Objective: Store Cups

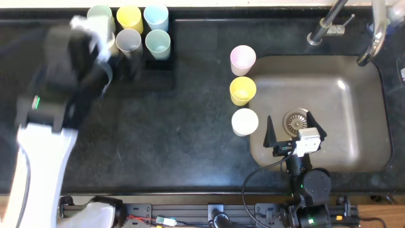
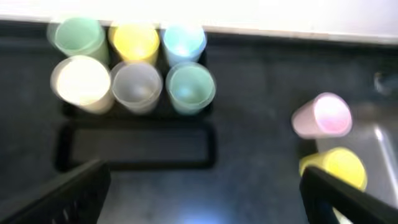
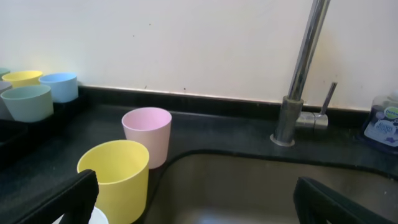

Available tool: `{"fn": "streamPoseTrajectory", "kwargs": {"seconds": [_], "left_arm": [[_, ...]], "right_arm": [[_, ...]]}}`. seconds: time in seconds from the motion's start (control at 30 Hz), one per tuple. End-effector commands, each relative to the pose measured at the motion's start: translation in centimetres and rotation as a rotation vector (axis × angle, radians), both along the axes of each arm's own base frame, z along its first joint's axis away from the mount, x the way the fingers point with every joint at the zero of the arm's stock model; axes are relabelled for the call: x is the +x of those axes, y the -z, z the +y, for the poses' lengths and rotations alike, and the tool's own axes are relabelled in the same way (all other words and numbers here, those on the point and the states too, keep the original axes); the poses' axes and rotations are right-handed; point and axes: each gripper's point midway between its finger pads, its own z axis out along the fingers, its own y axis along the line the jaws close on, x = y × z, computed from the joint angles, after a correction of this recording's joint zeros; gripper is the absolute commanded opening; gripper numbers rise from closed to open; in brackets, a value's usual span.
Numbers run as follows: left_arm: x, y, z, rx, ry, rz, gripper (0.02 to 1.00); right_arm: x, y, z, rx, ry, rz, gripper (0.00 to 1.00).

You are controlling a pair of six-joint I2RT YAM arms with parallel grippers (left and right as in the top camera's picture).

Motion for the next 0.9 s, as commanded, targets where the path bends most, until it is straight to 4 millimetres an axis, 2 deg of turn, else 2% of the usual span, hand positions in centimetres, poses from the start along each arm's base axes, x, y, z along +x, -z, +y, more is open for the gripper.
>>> {"fn": "streamPoseTrajectory", "kwargs": {"seconds": [0.03, 0.27, 0.3, 0.37, 0.67, 0.9], "left_arm": [[3.1, -0.4, -5.5, -0.036, -0.024, 0.107, 1.0], [4.7, 3.8, -13.9, 0.031, -0.03, 0.277, 1.0], [4.9, 5.0, -15.8, 0.045, -0.024, 0.311, 1.0], [5.3, 6.4, -17.4, 0.054, -0.032, 0.34, 1.0], [7.6, 13.6, -21.3, 0.073, -0.032, 0.447, 1.0], [8.9, 17.0, -23.0, 0.06, -0.015, 0.466, 1.0]], "right_arm": [[0.1, 0.3, -0.2, -0.004, 0.01, -0.001, 0.993], [0.1, 0.3, -0.2, -0.004, 0.01, -0.001, 0.998], [0.1, 0.3, -0.2, -0.004, 0.01, -0.001, 0.998], [0.1, 0.3, -0.2, -0.004, 0.01, -0.001, 0.998], [0.1, 0.3, -0.2, -0.004, 0.01, -0.001, 0.998], [0.1, 0.3, -0.2, -0.004, 0.01, -0.001, 0.996]]}}
